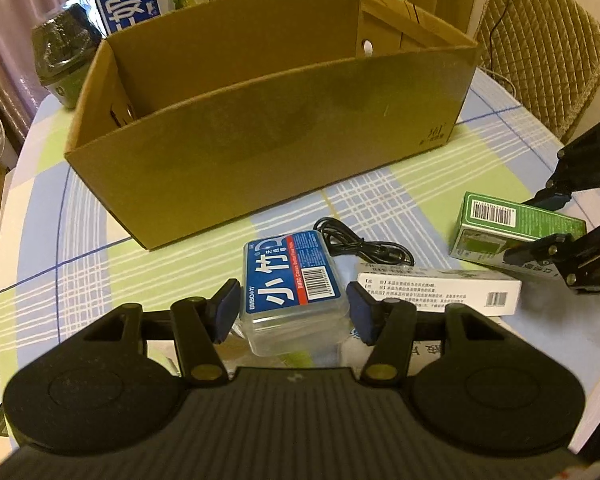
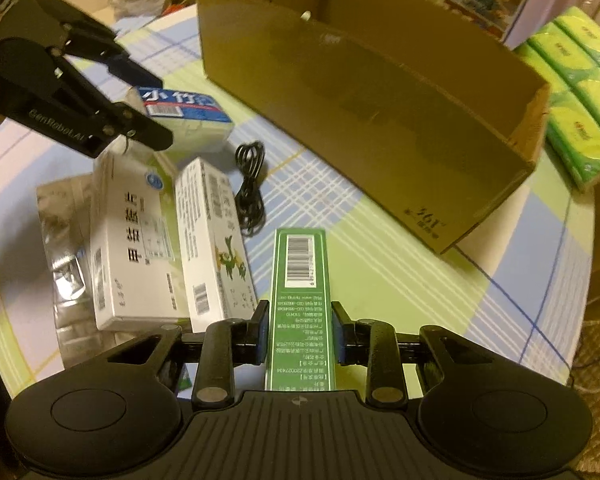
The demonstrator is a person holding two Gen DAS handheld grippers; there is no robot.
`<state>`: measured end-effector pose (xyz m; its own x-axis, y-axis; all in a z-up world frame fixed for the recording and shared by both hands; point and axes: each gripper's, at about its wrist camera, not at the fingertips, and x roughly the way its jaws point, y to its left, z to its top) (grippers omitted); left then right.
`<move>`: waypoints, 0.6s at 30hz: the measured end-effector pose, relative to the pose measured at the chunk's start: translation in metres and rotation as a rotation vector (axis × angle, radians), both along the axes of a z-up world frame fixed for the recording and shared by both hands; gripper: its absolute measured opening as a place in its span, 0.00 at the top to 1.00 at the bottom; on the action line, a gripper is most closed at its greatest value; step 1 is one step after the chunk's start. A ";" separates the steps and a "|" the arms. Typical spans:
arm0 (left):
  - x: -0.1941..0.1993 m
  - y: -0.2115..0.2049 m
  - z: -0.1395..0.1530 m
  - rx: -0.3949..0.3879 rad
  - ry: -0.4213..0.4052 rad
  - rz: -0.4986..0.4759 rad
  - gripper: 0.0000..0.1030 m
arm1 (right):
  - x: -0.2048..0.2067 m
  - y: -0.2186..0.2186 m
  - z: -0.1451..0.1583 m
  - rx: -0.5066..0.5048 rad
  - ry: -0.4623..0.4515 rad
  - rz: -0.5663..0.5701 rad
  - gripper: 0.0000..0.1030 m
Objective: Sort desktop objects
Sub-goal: 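Grasp the clear blue-labelled box with the left tool while the right tool grasps the green medicine box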
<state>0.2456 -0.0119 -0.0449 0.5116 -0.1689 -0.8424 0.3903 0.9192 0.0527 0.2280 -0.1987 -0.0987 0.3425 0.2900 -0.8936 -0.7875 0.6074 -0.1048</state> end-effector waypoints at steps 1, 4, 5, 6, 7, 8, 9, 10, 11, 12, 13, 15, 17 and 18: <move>-0.001 0.001 0.003 -0.003 -0.005 0.001 0.49 | 0.000 0.000 0.003 0.003 -0.004 -0.008 0.74; -0.004 0.005 0.012 -0.009 -0.017 0.007 0.49 | -0.004 0.000 0.011 0.007 -0.019 -0.023 0.74; -0.005 0.005 0.014 -0.010 -0.020 0.008 0.49 | -0.006 0.000 0.015 0.012 -0.023 -0.028 0.74; -0.007 0.006 0.017 -0.013 -0.025 0.010 0.49 | -0.008 -0.001 0.018 0.020 -0.026 -0.035 0.74; -0.009 0.007 0.020 -0.013 -0.029 0.011 0.49 | -0.008 -0.001 0.020 0.027 -0.028 -0.041 0.74; -0.011 0.008 0.022 -0.012 -0.034 0.012 0.49 | -0.010 -0.001 0.023 0.033 -0.029 -0.044 0.74; -0.013 0.009 0.026 -0.014 -0.040 0.013 0.49 | -0.011 -0.001 0.025 0.038 -0.031 -0.048 0.74; -0.015 0.010 0.029 -0.018 -0.043 0.015 0.49 | -0.013 -0.001 0.028 0.042 -0.035 -0.051 0.74; -0.017 0.011 0.032 -0.022 -0.046 0.016 0.49 | -0.014 -0.001 0.030 0.043 -0.040 -0.053 0.74; -0.019 0.012 0.035 -0.025 -0.050 0.018 0.49 | -0.016 -0.001 0.033 0.045 -0.043 -0.055 0.74; -0.021 0.012 0.038 -0.027 -0.055 0.019 0.49 | -0.017 -0.001 0.036 0.049 -0.048 -0.059 0.74; -0.024 0.014 0.045 -0.030 -0.064 0.020 0.49 | -0.019 -0.001 0.042 0.059 -0.057 -0.069 0.74; -0.027 0.014 0.051 -0.032 -0.074 0.021 0.49 | -0.021 -0.001 0.049 0.069 -0.069 -0.081 0.74; -0.028 0.014 0.055 -0.033 -0.079 0.021 0.49 | -0.021 -0.001 0.053 0.074 -0.074 -0.086 0.74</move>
